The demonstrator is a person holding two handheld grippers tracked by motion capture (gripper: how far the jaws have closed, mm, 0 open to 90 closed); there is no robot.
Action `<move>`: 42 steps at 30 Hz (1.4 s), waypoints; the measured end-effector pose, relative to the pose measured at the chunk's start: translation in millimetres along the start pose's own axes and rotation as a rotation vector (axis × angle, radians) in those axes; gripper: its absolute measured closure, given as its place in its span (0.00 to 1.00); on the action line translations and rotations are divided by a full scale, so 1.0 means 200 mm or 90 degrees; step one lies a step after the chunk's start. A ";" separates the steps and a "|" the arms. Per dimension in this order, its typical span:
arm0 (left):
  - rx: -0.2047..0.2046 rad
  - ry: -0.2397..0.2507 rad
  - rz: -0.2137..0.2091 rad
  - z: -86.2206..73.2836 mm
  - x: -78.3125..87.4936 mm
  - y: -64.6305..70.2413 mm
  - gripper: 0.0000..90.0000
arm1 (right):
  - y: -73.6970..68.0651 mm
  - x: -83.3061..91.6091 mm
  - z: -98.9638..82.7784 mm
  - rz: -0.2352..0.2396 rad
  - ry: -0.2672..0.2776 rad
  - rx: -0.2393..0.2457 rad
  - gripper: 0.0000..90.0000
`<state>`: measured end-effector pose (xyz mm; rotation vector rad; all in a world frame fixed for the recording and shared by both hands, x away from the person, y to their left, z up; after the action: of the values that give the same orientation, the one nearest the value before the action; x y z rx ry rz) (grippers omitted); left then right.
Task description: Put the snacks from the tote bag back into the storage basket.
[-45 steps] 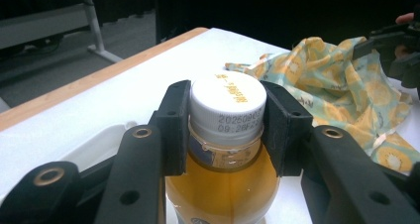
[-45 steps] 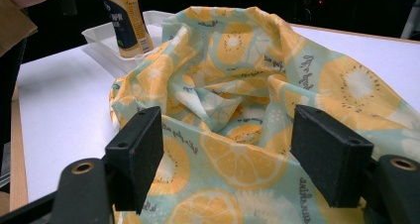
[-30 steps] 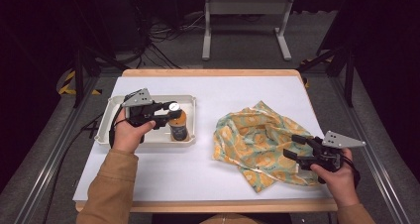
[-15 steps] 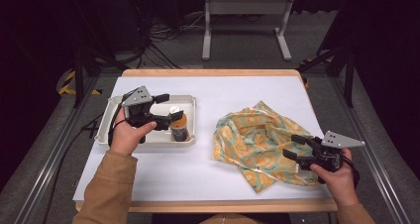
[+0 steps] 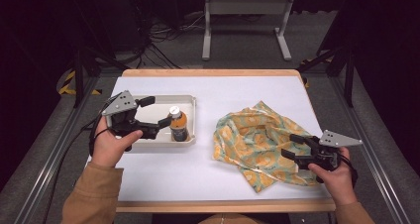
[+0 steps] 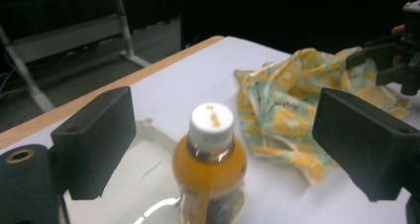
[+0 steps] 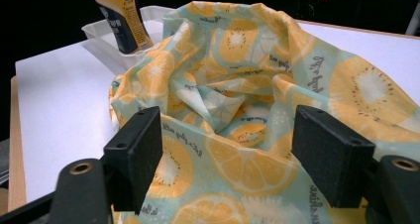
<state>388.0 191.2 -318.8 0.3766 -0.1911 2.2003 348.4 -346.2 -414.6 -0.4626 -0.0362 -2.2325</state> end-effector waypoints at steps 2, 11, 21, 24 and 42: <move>0.008 -0.002 0.005 -0.02 0.04 0.00 0.12 | 0.00 0.00 0.00 0.001 -0.004 0.001 0.31; 0.021 -0.010 0.034 -0.12 0.17 -0.02 0.11 | -0.01 0.00 0.00 -0.002 -0.007 0.004 0.31; 0.030 0.004 0.049 -0.24 0.29 -0.04 0.12 | 0.00 0.01 0.00 -0.008 -0.007 0.005 0.31; 0.035 -0.006 0.060 -0.30 0.30 -0.04 0.12 | 0.00 0.01 0.00 -0.009 -0.008 0.003 0.31; 0.071 -0.003 0.069 -0.54 0.30 -0.04 0.12 | 0.00 0.02 -0.01 -0.013 -0.010 0.006 0.31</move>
<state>338.0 268.7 -401.2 0.4434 -0.0934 2.3234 346.3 -349.5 -415.5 -0.4770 -0.0606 -2.2480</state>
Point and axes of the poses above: each handheld gripper's, and its own axes: x roughly backward along the jaws, z roughly out of its top, y roughly to its right, the point moved 1 cm from there along -x, roughly forward along the jaws, and after that the axes turned 1 degree about -x, right-handed, at the moved point
